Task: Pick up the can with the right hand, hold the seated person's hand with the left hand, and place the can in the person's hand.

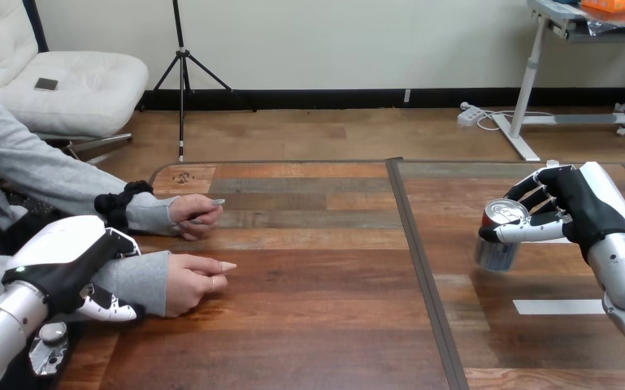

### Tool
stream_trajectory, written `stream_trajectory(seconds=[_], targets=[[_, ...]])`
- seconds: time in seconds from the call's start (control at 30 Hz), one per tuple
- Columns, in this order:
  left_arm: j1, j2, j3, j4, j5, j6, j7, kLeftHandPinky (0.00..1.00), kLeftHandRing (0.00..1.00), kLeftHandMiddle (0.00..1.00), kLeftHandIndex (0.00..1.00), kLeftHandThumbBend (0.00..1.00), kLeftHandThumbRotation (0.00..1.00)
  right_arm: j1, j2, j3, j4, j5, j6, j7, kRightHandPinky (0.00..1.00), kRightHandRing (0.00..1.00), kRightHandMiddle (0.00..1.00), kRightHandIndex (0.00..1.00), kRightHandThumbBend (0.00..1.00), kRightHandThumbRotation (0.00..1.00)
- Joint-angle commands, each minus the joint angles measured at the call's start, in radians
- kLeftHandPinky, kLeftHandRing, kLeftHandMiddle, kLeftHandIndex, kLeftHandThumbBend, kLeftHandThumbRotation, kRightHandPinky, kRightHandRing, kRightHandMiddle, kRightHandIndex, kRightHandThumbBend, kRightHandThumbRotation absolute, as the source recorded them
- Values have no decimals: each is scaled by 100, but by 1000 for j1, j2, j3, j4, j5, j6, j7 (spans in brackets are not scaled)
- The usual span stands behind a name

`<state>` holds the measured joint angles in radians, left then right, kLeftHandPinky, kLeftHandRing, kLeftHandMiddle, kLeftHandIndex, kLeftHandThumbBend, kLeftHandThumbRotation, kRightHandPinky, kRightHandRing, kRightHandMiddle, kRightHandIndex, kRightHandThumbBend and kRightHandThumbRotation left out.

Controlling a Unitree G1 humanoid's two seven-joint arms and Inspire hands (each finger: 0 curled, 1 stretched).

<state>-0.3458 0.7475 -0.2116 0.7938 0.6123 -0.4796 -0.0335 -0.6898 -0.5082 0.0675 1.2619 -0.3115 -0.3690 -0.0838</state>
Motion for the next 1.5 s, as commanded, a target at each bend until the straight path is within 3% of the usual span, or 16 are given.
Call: stream_trajectory(seconds=[0.0, 0.5, 0.93, 1.47], targets=[[-88, 15, 24, -13, -35, -25, 12, 35, 41, 47, 50, 56, 0, -63, -14, -16, -41, 19, -14, -15, 39, 43, 47, 47, 73, 0], [-86, 15, 41, -6, -81, -82, 20, 34, 39, 45, 47, 56, 0, -57, -15, -9, -48, 11, -38, -17, 39, 43, 47, 47, 72, 0], [-71, 9, 71, -82, -163, -63, -28, 34, 38, 44, 46, 53, 0, -60, -9, -11, -52, 16, -39, -12, 36, 40, 45, 46, 72, 0], [-65, 5, 97, -170, -210, -79, -51, 29, 33, 40, 44, 49, 0, -71, 0, -2, -63, 6, -28, -19, 39, 43, 46, 46, 72, 0]])
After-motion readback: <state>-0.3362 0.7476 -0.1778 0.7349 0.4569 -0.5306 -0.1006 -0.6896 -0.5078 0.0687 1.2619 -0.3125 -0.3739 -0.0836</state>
